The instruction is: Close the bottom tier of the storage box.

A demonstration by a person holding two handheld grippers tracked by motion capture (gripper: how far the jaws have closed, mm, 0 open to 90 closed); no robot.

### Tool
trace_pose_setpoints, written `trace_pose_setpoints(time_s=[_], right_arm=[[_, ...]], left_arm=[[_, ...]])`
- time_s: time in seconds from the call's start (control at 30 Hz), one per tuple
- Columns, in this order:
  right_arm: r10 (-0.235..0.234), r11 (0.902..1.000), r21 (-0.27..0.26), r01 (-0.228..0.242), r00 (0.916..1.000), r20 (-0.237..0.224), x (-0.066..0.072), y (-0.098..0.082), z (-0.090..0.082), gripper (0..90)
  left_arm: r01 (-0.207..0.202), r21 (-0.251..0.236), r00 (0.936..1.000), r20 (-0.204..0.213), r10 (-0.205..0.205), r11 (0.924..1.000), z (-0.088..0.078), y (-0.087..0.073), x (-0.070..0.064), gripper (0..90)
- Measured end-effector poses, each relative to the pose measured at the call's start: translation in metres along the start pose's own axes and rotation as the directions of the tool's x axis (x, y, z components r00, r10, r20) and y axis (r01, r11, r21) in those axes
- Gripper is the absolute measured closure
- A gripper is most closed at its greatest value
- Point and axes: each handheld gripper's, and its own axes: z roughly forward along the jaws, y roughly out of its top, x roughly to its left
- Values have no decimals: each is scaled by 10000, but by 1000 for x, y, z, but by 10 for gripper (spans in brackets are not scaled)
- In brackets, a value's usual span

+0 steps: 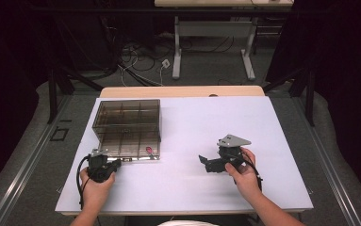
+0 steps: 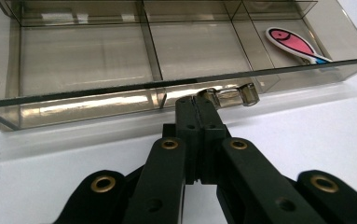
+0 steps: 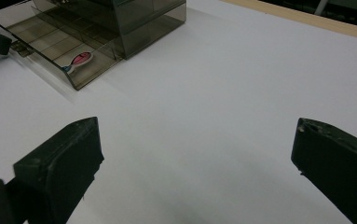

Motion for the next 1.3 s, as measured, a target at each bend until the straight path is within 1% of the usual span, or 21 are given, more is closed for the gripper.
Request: trace_pose_setpoints(time_s=[0.03,0.1,0.17,0.2,0.27,0.37,0.4,0.5,0.57,0.63,0.73,0.87,1.0,1.03,1.13,1.27,1.3], right_arm=[[-69,10000,-6,69,10000,-9,0,0,0,11],[-64,10000,-5,64,10000,-17,0,0,0,12],[-69,10000,-2,69,10000,-10,0,0,0,11],[1,10000,2,-1,10000,0,0,0,0,12],[-37,10000,9,37,10000,-2,0,0,0,11],[-60,10000,26,60,10000,-6,0,0,1,11],[-109,9999,26,109,9999,-18,0,0,1,11],[-7,10000,41,7,10000,-13,1,0,1,11],[-82,9999,61,82,10000,-4,1,0,1,12],[-101,9999,48,101,9999,-10,1,-1,2,11],[-85,9999,107,85,10000,-24,2,-1,2,11],[-63,9999,104,64,10000,-22,2,-1,2,12],[-68,9999,139,68,10000,-21,2,-1,2,12],[-104,9999,40,104,9999,-14,1,-1,2,12],[-122,9999,58,122,9999,8,1,-1,2,12],[-78,9999,100,78,10000,2,1,-1,1,11],[-79,9999,98,79,10000,1,1,-1,1,12]], left_arm=[[-8,9,10000,-11,8,10000,1,0,0,900],[-11,-53,10000,-9,11,10000,2,0,-1,900],[-56,1,10000,-51,56,10000,3,1,-2,900],[-56,35,10000,-62,57,10000,3,1,-2,900],[-54,35,10000,-63,54,10000,3,1,-2,900],[25,31,10000,-61,-25,10000,3,1,-2,900],[-13,81,10000,-47,14,10000,3,1,-1,900],[0,52,10000,-37,0,10000,3,1,-1,900],[89,32,10000,18,-89,10000,4,1,-1,900],[114,-10,9999,-17,-114,9999,4,1,-2,900],[73,-8,10000,16,-73,10000,4,2,-2,900],[21,-52,10000,-62,-22,10000,7,5,-2,900],[-149,-80,9998,-145,147,9999,9,6,-2,900],[-129,-78,9997,-186,127,9999,9,7,-2,900],[-108,-57,9999,-130,108,9999,9,7,-2,900],[-96,-142,9997,-208,93,9999,10,9,-1,900],[-4,-162,9998,-182,2,9999,10,10,-1,900]])
